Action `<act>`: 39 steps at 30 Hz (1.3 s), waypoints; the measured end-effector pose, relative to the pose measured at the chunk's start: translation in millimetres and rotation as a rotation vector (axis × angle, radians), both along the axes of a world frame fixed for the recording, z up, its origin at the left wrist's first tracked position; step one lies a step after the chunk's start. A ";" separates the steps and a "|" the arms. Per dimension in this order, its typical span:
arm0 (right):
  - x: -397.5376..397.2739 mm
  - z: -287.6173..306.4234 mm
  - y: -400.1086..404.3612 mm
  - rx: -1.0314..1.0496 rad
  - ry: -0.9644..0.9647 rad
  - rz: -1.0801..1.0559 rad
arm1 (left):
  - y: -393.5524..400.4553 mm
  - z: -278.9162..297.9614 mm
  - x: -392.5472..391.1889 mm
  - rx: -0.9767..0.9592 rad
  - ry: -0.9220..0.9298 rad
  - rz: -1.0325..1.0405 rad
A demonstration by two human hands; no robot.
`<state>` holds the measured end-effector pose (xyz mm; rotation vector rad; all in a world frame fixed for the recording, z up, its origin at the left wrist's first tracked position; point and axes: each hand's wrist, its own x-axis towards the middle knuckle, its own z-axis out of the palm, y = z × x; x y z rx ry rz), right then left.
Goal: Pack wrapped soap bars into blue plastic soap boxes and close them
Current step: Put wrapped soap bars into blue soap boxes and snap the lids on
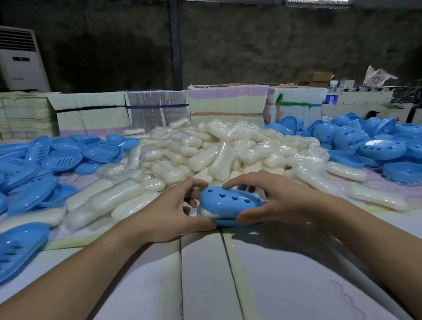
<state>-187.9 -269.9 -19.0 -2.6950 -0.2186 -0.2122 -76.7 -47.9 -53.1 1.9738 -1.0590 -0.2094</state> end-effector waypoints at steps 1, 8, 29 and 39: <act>1.6 -2.3 0.6 -0.019 0.014 -0.006 | 0.4 -0.6 0.1 0.004 -0.009 0.004; 2.2 -6.0 -1.0 -0.118 -0.010 -0.001 | 0.7 -2.7 0.7 0.003 -0.098 -0.001; 5.1 -3.5 7.5 -0.165 0.013 0.085 | 2.1 -0.4 2.1 0.027 -0.029 -0.007; 4.5 -8.1 19.9 0.089 -0.093 0.059 | 6.4 5.2 -6.9 -0.196 0.147 0.074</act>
